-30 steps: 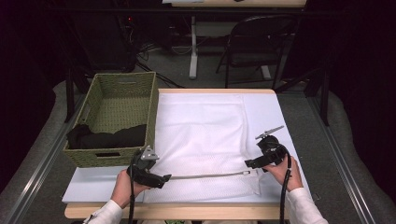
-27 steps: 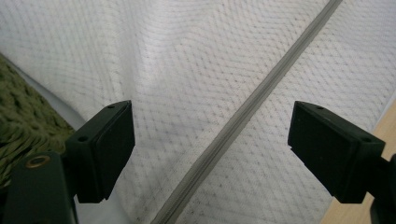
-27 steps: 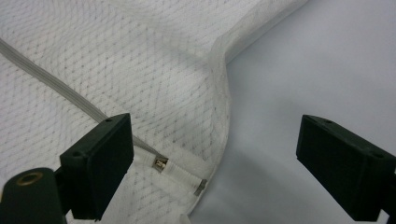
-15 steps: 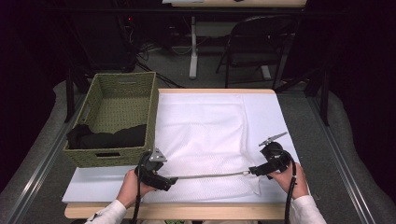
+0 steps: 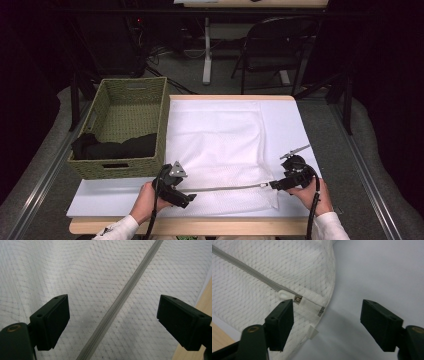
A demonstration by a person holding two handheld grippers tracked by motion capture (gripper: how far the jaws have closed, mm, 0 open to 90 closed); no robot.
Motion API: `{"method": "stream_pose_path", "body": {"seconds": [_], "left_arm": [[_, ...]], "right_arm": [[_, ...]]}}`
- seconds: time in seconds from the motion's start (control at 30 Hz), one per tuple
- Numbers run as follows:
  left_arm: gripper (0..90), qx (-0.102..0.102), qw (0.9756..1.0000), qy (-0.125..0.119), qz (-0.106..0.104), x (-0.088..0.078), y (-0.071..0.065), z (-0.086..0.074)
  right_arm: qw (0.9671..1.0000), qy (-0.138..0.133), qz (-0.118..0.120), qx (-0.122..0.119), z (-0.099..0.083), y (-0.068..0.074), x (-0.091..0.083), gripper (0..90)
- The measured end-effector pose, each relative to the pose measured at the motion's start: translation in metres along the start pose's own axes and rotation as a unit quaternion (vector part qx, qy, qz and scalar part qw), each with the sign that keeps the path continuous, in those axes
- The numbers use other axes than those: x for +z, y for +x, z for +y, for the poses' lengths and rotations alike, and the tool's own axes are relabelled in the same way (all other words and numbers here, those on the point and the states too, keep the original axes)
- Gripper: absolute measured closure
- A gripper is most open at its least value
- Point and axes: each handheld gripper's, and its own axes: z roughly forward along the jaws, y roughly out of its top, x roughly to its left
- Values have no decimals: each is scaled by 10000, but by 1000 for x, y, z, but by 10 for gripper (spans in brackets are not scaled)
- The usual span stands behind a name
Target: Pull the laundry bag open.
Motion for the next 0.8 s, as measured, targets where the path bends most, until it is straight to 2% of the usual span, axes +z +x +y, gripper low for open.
{"method": "stream_pose_path", "body": {"seconds": [0.07, 0.2, 0.37, 0.43, 0.5, 0.63, 0.73, 0.8], "left_arm": [[119, 34, 10000, 7, -11, 1, 0, 1], [122, 57, 10000, -7, -15, 2, 0, 1], [126, 58, 10000, -13, -43, 3, 0, 1], [127, 72, 10000, -18, -38, 3, 0, 2], [126, 90, 9999, -8, -61, 3, 1, 2], [121, 97, 9999, 39, -85, 5, 1, 3], [122, 104, 9999, 55, -87, 6, 1, 3], [121, 140, 9998, 57, -101, 6, 0, 3]], "right_arm": [[10000, -21, 26, 92, -1, -4, 1, 357], [9996, -75, 151, 224, -1, -7, 3, 428], [9990, -21, 397, 181, 2, -3, 10, 511], [9991, 10, 396, 122, 2, -2, 11, 527], [9989, 50, 455, 113, 4, 3, 15, 582], [9994, 125, 330, 55, 5, 7, 19, 612], [9997, 178, 150, 29, 4, 7, 21, 645], [9998, 180, 125, 21, 3, 8, 22, 649]]}}
